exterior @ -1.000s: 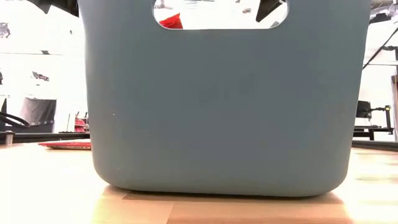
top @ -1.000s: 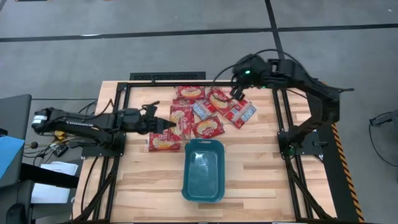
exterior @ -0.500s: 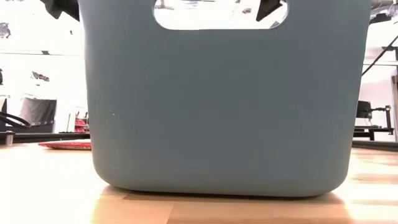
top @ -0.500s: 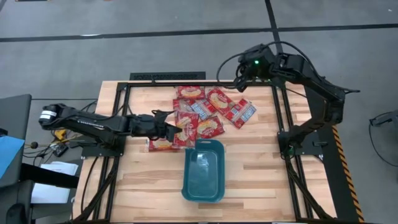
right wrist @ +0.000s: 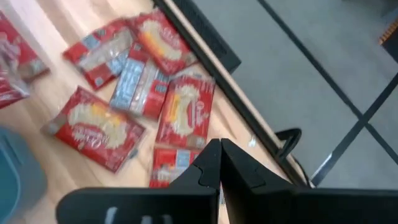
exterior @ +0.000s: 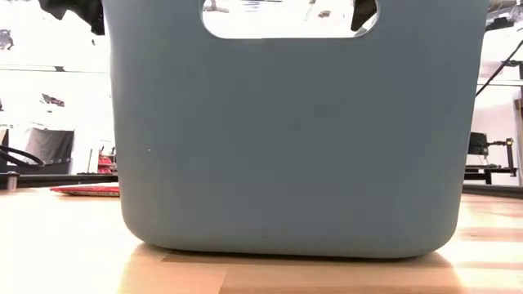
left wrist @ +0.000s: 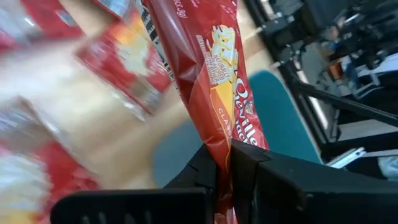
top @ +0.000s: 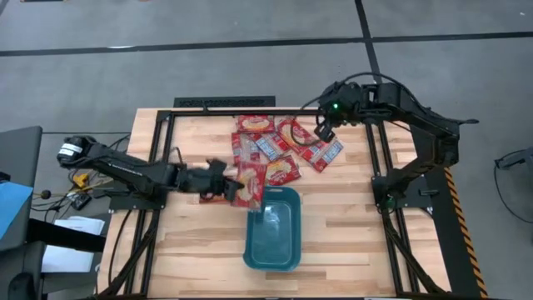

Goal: Sort popcorn bags into baskets
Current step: Put the red popcorn pack into the blue container

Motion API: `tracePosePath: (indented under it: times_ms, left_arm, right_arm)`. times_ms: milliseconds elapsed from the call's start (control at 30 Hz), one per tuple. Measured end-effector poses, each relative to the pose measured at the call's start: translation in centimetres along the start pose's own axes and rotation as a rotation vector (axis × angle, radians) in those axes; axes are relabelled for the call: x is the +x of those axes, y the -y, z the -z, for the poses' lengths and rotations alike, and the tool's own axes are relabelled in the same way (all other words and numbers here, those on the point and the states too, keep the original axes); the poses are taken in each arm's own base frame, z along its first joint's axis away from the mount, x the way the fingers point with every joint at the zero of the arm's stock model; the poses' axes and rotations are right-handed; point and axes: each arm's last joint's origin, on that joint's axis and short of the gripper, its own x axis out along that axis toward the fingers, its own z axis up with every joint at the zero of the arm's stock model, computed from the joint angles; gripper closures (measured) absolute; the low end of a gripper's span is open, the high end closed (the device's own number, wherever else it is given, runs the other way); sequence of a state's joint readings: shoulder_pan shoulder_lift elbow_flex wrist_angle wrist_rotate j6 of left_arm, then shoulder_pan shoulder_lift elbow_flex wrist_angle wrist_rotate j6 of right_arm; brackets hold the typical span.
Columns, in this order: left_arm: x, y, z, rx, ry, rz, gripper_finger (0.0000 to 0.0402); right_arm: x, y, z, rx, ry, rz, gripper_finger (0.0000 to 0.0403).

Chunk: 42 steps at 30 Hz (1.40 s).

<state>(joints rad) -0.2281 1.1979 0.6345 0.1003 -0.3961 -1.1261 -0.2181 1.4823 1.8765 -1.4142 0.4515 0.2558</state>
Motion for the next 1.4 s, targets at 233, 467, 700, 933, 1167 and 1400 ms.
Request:
tracePosePath:
  times_ms: [233, 467, 700, 933, 1167, 1400]
  left_arm:
    - [0.4, 2.5, 4.1, -0.004, 0.111, -0.023, 0.0401]
    - [2.9, 7.5, 7.0, 0.064, 0.018, 0.007, 0.0401]
    - [6.5, 7.8, 9.3, -0.011, -0.117, -0.026, 0.0398]
    - [7.6, 6.6, 10.4, -0.110, -0.203, -0.085, 0.0383]
    - [7.8, 6.6, 10.1, -0.081, -0.210, -0.072, 0.0301]
    - [8.1, 7.3, 9.5, -0.004, -0.217, 0.019, 0.0202]
  right_arm:
    - [-1.2, -2.3, 0.8, -0.060, 0.007, -0.060, 0.0386]
    - [-2.1, -3.7, 1.4, -0.051, 0.035, -0.057, 0.0375]
    - [-2.8, -4.7, 1.9, -0.062, 0.045, -0.072, 0.0370]
    - [-3.1, -5.2, 2.1, -0.082, 0.068, -0.057, 0.0385]
    - [-3.0, -5.3, 2.0, -0.081, 0.071, -0.052, 0.0366]
    - [-2.8, -5.5, 2.0, -0.087, 0.063, -0.050, 0.0360]
